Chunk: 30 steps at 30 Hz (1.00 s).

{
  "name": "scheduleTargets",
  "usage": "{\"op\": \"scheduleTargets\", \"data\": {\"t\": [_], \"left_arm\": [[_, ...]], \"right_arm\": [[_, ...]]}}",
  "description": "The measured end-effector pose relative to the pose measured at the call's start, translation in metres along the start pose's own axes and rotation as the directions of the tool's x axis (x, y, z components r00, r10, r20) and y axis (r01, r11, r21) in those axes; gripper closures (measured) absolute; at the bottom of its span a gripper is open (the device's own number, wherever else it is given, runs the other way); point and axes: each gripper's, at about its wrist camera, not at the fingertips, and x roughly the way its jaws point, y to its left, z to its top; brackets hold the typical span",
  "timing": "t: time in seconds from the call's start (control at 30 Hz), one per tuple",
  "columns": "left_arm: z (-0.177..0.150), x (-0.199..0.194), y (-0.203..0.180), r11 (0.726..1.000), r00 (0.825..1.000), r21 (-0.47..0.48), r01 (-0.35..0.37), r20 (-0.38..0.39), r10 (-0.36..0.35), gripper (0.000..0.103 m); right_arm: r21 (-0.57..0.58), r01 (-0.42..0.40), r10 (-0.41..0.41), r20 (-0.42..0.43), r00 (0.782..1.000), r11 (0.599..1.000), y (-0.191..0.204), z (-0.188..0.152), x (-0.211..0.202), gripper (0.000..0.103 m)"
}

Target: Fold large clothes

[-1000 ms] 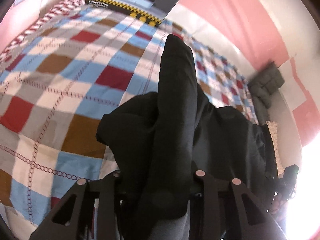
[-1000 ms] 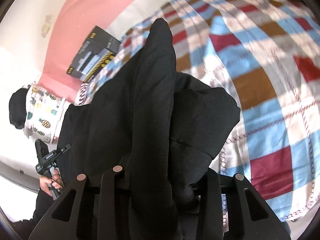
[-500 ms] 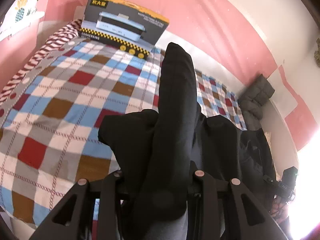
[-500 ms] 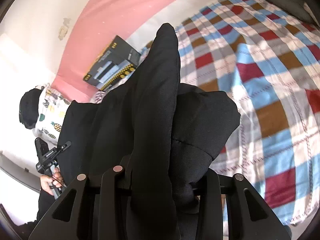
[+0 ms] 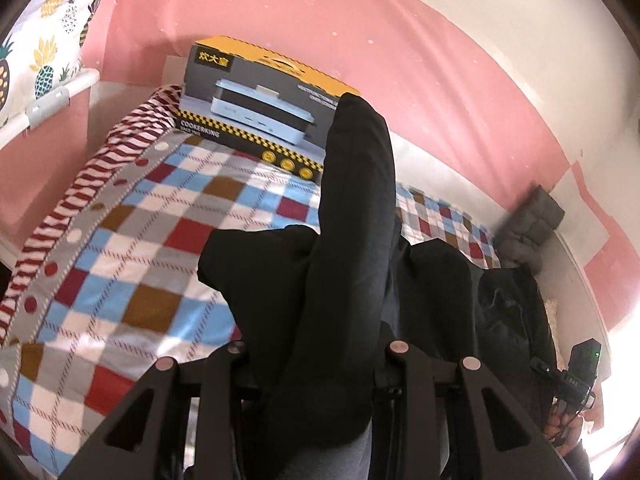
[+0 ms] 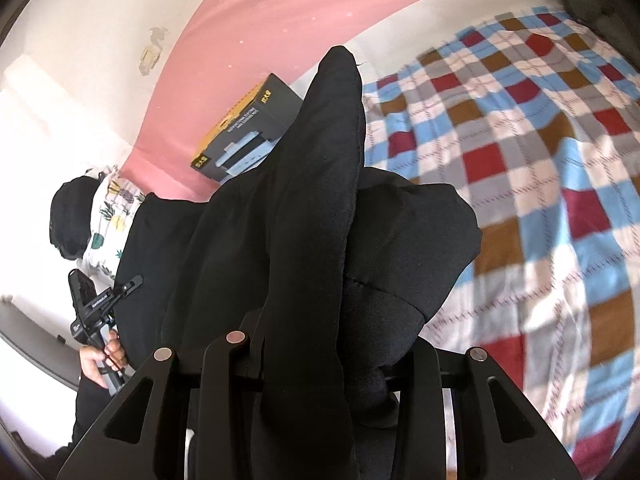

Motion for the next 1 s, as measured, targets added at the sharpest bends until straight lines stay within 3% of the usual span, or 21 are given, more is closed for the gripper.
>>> {"op": "scheduleTargets", "data": {"t": [0.33, 0.67, 0.73, 0.87, 1.0], "left_arm": [[0.034, 0.061, 0.038, 0.999, 0.999, 0.0, -0.036, -0.018, 0.036, 0.07], [0.003, 0.156, 0.095, 0.994, 0.99, -0.043, -0.105, -0.1, 0.1, 0.068], [-0.008, 0.168, 0.117, 0.989, 0.988, -0.097, -0.11, -0.121, 0.098, 0.064], [-0.028, 0.184, 0.141, 0.986, 0.984, -0.12, -0.115, -0.151, 0.097, 0.042], [-0.029, 0.177, 0.147, 0.979, 0.987, -0.18, -0.097, -0.147, 0.071, 0.039]], "right_arm": [[0.023, -0.005, 0.006, -0.026, 1.0, 1.0, -0.012, 0.021, 0.067, 0.067], [0.111, 0.069, -0.057, -0.107, 0.993, 0.991, -0.076, 0.009, 0.137, 0.064], [0.16, 0.066, -0.046, -0.126, 0.991, 0.985, -0.094, 0.003, 0.143, 0.057], [0.221, 0.052, -0.018, -0.15, 0.989, 0.974, -0.117, -0.009, 0.149, 0.038], [0.199, 0.112, -0.08, -0.161, 0.984, 0.974, -0.108, -0.004, 0.137, 0.035]]}}
